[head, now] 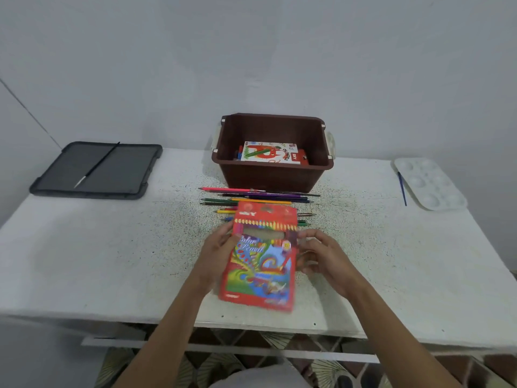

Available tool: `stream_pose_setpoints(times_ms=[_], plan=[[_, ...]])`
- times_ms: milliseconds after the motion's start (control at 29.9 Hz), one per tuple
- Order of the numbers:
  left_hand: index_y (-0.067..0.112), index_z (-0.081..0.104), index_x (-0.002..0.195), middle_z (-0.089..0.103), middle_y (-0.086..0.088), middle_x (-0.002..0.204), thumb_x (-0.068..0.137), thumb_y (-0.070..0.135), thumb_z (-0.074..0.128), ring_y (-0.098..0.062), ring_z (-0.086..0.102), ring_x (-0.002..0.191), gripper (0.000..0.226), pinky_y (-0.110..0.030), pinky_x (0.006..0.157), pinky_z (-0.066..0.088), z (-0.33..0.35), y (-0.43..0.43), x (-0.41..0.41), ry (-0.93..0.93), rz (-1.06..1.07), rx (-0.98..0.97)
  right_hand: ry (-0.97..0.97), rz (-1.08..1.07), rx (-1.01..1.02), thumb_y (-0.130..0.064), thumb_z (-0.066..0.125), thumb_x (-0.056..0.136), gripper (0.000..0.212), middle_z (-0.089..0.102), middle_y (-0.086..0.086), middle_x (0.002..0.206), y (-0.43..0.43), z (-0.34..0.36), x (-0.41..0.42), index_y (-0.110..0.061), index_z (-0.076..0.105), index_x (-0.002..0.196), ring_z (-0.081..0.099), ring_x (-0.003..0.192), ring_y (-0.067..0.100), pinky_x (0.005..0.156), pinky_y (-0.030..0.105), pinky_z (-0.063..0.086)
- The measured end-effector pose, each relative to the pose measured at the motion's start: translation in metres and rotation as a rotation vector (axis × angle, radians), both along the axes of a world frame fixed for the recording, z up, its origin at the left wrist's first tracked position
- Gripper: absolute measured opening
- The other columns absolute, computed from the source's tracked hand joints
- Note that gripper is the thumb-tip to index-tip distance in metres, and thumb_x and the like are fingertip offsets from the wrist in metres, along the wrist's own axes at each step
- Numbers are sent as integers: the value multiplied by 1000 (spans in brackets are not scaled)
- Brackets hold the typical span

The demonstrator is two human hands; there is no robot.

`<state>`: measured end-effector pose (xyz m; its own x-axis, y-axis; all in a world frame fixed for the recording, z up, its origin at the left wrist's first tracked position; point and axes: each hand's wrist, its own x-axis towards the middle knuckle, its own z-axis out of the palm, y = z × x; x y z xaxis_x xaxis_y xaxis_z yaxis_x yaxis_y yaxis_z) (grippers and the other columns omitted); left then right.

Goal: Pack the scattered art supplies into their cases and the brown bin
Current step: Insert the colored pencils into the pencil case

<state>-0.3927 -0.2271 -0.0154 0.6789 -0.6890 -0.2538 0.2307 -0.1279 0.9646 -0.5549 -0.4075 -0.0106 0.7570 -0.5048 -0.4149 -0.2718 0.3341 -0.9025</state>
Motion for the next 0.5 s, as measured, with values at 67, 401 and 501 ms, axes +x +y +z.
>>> stream_pose_setpoints(times_ms=[67, 401, 501], plan=[[25, 59, 130, 74, -10, 102, 100, 21, 50, -33, 72, 88, 31, -40, 71, 59, 6, 0, 4, -75, -131, 40, -13, -28, -18, -16, 61, 93, 13, 68, 10, 82, -2, 4, 3, -9, 62, 104, 62, 68, 21, 53, 28, 48], [25, 47, 140, 67, 1, 106, 87, 37, 68, -10, 71, 86, 58, -26, 66, 59, 5, -7, 28, -433, -356, 353, 15, 15, 62, -7, 54, 98, 18, 70, 5, 73, -2, 5, -1, 0, 65, 111, 64, 61, 12, 53, 27, 54], [35, 32, 146, 51, 4, 133, 69, 56, 79, -7, 57, 113, 93, -35, 92, 53, -2, -8, 18, -574, -445, 394, -7, -67, 136, -1, 52, 97, 11, 71, 11, 79, 2, -2, -3, 3, 57, 106, 68, 68, 21, 49, 29, 55]])
